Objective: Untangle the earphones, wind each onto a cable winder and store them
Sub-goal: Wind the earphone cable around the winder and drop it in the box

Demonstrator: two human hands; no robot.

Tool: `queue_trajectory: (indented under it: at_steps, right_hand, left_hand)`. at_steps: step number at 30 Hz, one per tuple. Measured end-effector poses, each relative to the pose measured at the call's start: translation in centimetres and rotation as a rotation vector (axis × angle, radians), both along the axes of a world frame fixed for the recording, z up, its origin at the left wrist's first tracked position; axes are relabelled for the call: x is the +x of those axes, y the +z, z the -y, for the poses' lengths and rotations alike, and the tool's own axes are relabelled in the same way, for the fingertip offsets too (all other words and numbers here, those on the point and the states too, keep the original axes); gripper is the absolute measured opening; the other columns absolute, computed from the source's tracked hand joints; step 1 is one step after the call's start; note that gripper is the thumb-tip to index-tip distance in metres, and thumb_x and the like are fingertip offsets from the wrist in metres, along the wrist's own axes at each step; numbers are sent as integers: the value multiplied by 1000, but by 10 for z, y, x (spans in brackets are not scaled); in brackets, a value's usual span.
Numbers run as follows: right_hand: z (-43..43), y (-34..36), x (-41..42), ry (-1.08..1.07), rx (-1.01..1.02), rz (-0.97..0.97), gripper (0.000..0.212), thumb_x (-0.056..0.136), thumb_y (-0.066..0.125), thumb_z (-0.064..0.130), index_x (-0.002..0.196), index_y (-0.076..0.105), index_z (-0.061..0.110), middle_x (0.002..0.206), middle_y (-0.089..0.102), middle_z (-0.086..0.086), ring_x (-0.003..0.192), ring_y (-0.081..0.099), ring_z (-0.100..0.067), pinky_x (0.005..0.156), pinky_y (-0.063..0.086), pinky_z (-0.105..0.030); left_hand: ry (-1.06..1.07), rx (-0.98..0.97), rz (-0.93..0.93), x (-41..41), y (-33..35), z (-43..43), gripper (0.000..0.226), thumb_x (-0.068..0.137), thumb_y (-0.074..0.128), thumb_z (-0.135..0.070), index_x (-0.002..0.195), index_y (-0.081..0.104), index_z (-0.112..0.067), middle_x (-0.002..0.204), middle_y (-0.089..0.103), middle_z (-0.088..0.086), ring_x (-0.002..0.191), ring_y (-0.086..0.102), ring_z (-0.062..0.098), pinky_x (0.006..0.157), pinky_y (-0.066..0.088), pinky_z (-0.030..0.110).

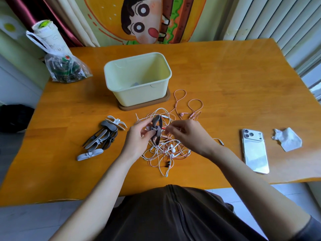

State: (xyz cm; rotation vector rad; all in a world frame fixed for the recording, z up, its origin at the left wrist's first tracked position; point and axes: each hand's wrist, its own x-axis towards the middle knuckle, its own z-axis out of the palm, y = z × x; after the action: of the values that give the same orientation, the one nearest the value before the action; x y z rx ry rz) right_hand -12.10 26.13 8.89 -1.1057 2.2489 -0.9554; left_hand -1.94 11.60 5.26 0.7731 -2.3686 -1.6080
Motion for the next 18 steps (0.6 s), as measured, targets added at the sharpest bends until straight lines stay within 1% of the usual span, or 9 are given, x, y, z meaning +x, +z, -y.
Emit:
queue_trajectory:
  at_steps: [2,4,7,8,10,12,14,16,18]
  right_hand:
    - [0,1,-10,-27,-3,-18,25,96,51,29,84,71,19,56,52,8,46,41,-8,45,28,-20]
    - [-1,1,-18,-47,-10,-32,27,94,54,33,80,72,18,57,54,4,48,39,-10,47,26,-23]
    - [-3,0,-23,-72,-31,-30,26,92,56,36,73,69,25,49,50,14,49,39,-10,47,25,-23]
    - [-4,0,-23,-74,-41,-27,25,92,57,36,72,67,26,48,49,17,49,39,-9,47,25,-23]
    - [-4,0,-21,-78,-73,-23,24,92,57,34,72,66,25,48,49,16,49,42,-6,45,27,-19]
    - [-3,-1,-19,-96,-98,-26,21,92,58,32,74,65,23,52,47,16,52,47,0,47,31,-15]
    - [-1,0,-17,-125,-114,-14,19,92,59,30,75,63,21,57,48,18,54,49,5,49,33,-13]
    - [0,1,-17,-157,-122,14,19,91,59,29,75,62,21,57,49,21,55,50,8,51,35,-12]
    - [1,1,-17,-173,-113,58,21,92,59,28,73,60,20,48,48,22,51,49,6,48,34,-11]
  left_hand:
    - [-120,88,16,2,5,-2,48,92,56,2,130,51,-27,119,61,-5,110,60,14,94,51,29]
    - [-204,111,41,2,8,-5,49,93,54,1,127,50,-33,123,60,-1,109,59,11,90,51,19]
    - [-277,126,71,1,12,-7,48,94,53,0,120,47,-40,116,63,-5,105,61,12,82,49,10]
    - [-293,160,80,1,14,-7,48,94,52,0,122,46,-39,112,63,-9,104,62,10,80,49,10]
    - [-325,236,98,2,16,-6,47,95,50,1,130,45,-30,109,63,-14,97,64,2,75,49,11]
    - [-341,282,111,2,17,-4,46,95,49,0,135,45,-23,111,64,-13,92,65,-4,71,49,12]
    - [-332,326,108,3,18,-3,45,96,49,0,136,46,-20,115,64,-9,94,64,-4,71,50,13]
    - [-316,370,101,4,17,-2,44,96,49,-1,134,47,-22,117,64,-8,97,64,-3,72,51,14]
    - [-308,394,94,5,17,-2,43,96,49,-1,131,47,-26,117,64,-10,101,63,-2,74,51,15]
